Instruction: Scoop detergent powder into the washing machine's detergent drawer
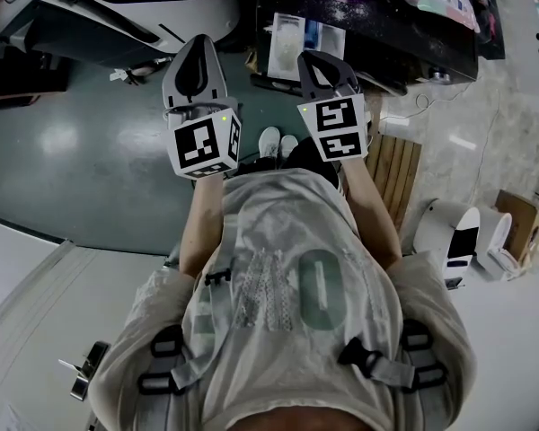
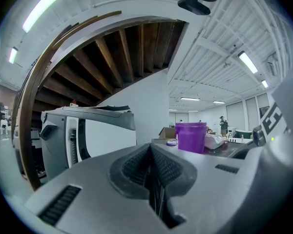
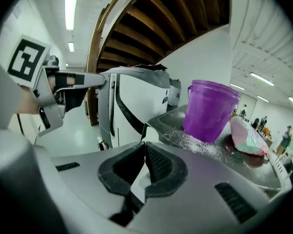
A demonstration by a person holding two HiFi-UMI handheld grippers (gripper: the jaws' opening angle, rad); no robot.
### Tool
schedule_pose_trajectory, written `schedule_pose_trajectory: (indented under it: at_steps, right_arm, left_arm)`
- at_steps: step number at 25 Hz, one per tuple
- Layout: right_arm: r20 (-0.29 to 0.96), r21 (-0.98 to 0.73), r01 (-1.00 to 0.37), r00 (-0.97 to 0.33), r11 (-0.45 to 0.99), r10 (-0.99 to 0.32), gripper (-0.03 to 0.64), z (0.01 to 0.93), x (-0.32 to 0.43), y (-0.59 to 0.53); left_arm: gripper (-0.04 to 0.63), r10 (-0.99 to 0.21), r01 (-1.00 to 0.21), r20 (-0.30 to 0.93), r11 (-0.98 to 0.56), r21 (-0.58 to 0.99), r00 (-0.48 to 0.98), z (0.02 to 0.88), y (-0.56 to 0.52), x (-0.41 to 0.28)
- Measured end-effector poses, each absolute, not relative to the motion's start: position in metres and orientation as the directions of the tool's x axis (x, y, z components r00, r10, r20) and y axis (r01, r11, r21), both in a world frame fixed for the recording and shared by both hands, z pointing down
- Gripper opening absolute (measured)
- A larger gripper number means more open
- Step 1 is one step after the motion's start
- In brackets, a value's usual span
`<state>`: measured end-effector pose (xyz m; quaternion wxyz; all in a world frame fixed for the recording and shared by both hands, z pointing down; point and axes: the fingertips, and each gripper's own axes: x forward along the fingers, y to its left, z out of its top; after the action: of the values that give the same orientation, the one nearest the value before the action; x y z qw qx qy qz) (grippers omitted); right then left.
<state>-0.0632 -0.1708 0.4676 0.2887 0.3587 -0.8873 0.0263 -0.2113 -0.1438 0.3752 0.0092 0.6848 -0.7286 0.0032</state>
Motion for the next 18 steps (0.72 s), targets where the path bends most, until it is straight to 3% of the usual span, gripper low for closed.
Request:
schedule_pose_trajectory:
  at_steps: [8, 18]
  right_arm:
    - [0.558, 0.533, -0.412, -0.485, 0.739, -0.673, 0.009, 0.472, -0.067, -0.169]
    - [0.516, 0.832, 0.023, -0.401, 0.555, -0.757, 0.009, 0.479, -0.064, -0.163]
  left_arm:
    - [0.020, -0.997, -0.998, 0.043, 0.059, 0.011, -0.058, 0.385, -0.147, -0.213]
    - [0.020, -0.996, -0.998, 0.054, 0.070, 0.010, -0.069, 0.390, -0.143, -0.215]
